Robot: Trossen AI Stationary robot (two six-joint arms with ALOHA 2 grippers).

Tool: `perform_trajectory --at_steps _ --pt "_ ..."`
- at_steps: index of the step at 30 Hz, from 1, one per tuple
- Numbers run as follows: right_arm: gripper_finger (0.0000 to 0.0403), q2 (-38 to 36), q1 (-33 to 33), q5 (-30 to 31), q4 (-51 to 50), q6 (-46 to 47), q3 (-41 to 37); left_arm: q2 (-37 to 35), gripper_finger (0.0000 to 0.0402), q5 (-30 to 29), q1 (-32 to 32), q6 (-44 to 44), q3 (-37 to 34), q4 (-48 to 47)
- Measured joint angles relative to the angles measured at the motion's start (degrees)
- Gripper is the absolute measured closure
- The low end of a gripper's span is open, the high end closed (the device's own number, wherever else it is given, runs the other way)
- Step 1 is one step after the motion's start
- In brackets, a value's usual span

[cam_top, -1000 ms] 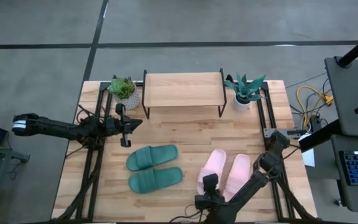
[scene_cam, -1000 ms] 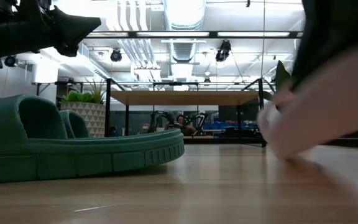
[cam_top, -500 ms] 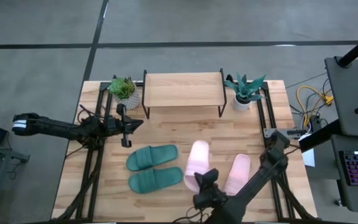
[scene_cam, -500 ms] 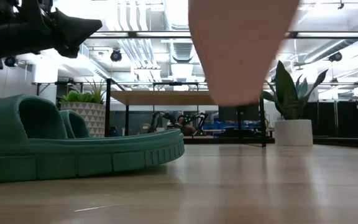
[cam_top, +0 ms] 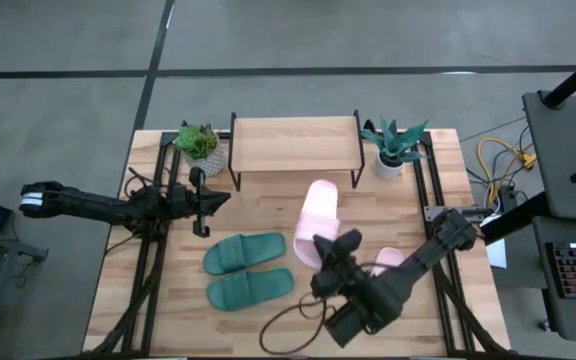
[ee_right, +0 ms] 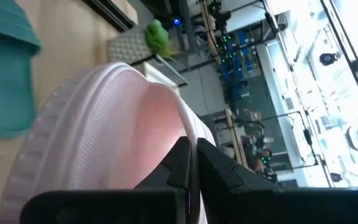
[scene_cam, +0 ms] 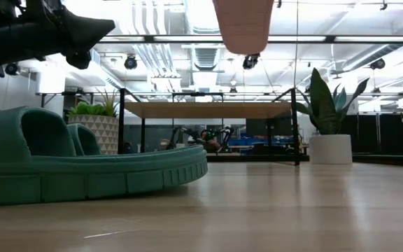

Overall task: Pick and place slides into the shelf
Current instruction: Put the left pink slipper on the shelf

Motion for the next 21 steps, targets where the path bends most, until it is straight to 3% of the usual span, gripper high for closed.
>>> perform_trajectory --at_steps 12,21 --pt "0.0392 -3.6 -8.0 0.0 0.5 -12.4 0.0 -0.9 0.0402 0.0 0.0 0.0 0.0 0.1" --pt "0.0394 -6.6 -17.6 -1.1 6.6 -29.0 1.5 -4.6 0.0402 0.0 0.0 0.0 0.0 0.1"
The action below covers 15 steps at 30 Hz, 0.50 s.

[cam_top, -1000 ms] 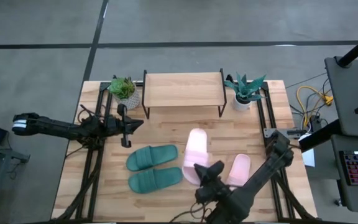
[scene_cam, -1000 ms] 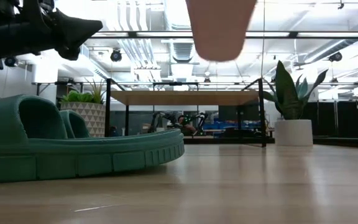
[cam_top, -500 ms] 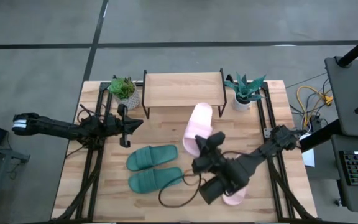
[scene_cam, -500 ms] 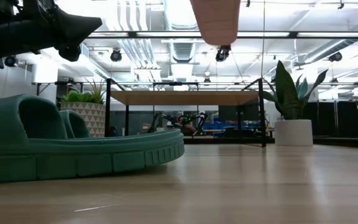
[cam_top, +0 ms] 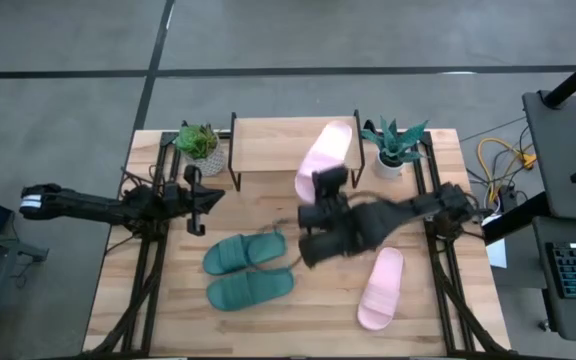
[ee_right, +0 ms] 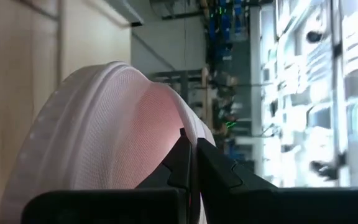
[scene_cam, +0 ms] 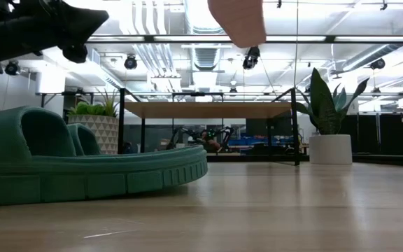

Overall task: Pick and place slides into the shelf
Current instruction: Put the left pink slipper on the shelf

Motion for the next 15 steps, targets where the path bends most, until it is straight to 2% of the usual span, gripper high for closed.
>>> perform_trajectory --at_steps 3,8,11,12,15 --pt "0.0394 -2.7 -3.4 -7.1 7.0 -3.1 1.6 -1.0 0.0402 0.0 0.0 0.0 0.0 0.0" --pt "0.0394 -7.8 -9.0 -35.0 23.3 -6.1 2.0 -2.0 0.0402 0.0 0.0 2.1 0.0 0.0" --pt "0.0394 -9.6 -11.2 -49.9 32.3 -13.0 1.1 -2.0 0.0402 0.0 0.0 5.1 0.0 -0.1" --pt "0.0394 -9.7 -11.5 -52.4 35.0 -15.8 0.8 -2.0 0.0402 0.0 0.0 6.1 0.0 -0.1" --pt "0.0394 -9.5 -11.9 -52.4 40.7 -24.1 -0.5 -2.0 0.0402 0.0 0.0 7.8 0.0 -0.1"
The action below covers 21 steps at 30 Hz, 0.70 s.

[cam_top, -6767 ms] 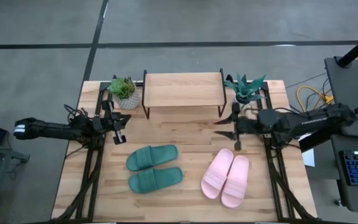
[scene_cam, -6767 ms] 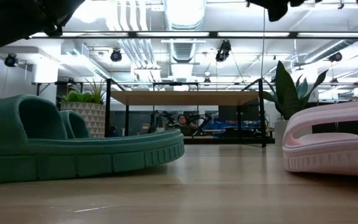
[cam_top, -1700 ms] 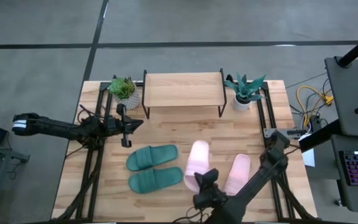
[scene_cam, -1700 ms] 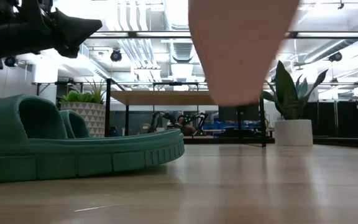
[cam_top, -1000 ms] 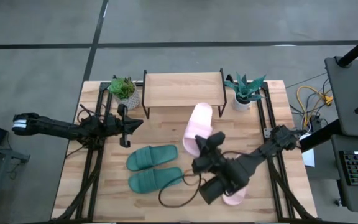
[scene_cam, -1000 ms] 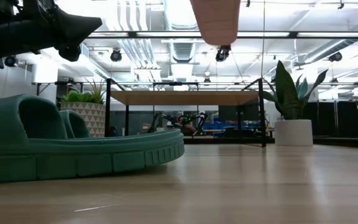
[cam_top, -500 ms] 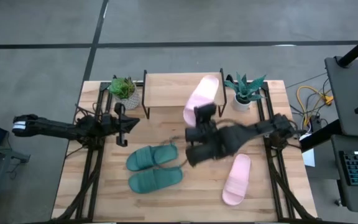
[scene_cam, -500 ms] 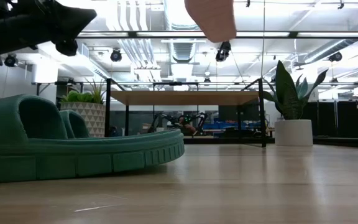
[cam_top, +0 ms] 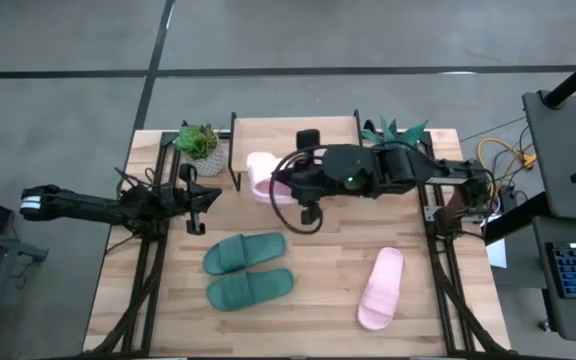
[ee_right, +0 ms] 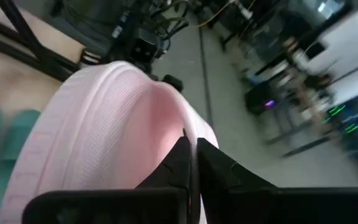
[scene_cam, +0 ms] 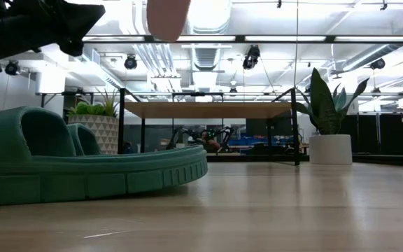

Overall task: Pick and place slides into the shelf
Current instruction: Put the left pink slipper on the shelf

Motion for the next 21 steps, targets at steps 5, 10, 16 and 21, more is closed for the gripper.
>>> perform_trajectory --at_steps 5,10,16,21 --pt "0.0394 1.1 -2.1 3.1 8.2 -8.6 -4.5 -0.4 0.0402 0.0 0.0 0.0 0.0 0.0" --pt "0.0394 2.0 -6.1 6.5 16.2 -12.3 -10.3 -2.1 0.0402 0.0 0.0 0.1 -0.1 0.0" --pt "0.0394 3.3 -9.8 5.8 31.1 -19.0 -19.5 -5.2 0.0402 0.0 0.0 3.1 -0.3 -3.9" --pt "0.0394 3.9 -11.2 5.4 39.0 -21.6 -25.3 -8.7 0.0402 0.0 0.0 3.3 -0.3 -7.9"
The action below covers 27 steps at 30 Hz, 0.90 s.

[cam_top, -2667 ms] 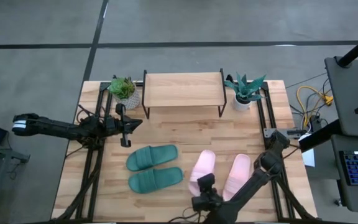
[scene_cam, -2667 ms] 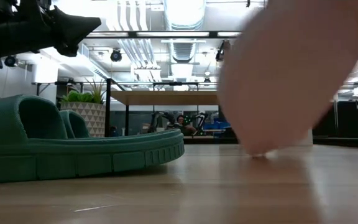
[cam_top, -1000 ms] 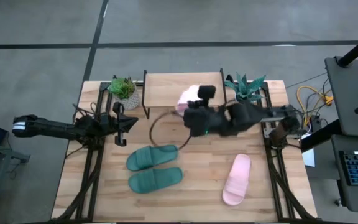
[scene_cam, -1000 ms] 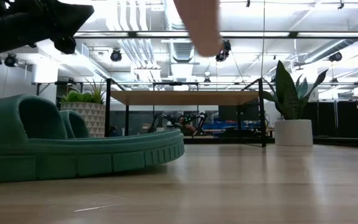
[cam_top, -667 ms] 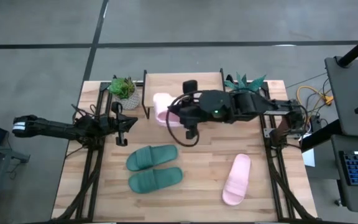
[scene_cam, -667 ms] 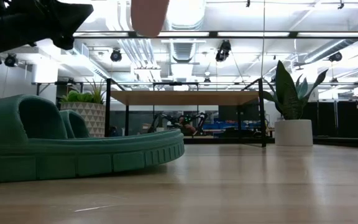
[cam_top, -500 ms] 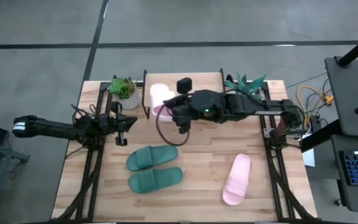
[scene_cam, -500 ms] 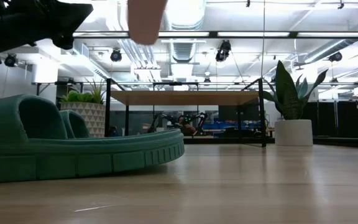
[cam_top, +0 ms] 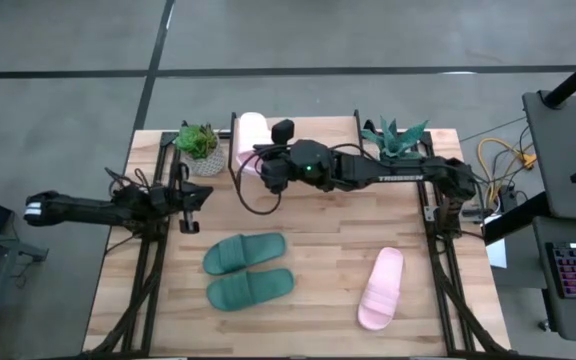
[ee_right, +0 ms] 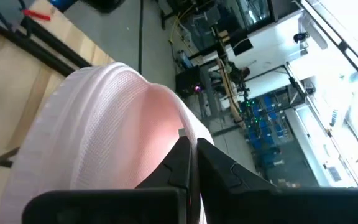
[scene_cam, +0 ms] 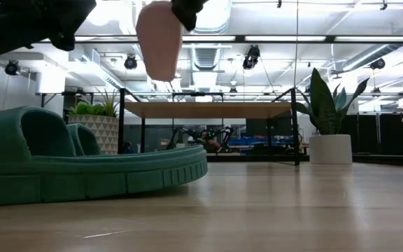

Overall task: Pick and place slides into the shelf
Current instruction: Put the left pink slipper on the shelf

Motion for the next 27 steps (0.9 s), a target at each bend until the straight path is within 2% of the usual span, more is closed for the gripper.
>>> perform_trajectory --at_steps 12,24,27 --pt "0.0394 0.8 -2.6 0.0 15.6 -4.7 -10.0 -6.0 0.0402 0.0 0.0 1.1 -0.1 -5.7" --pt "0.0394 2.8 -2.6 0.1 16.0 -4.3 -11.0 -6.0 0.0402 0.0 0.0 1.4 -0.1 -6.0" --pt "0.0394 4.7 -2.6 3.1 16.9 -7.7 -10.9 -6.0 0.0402 0.0 0.0 1.4 -0.1 -6.0"
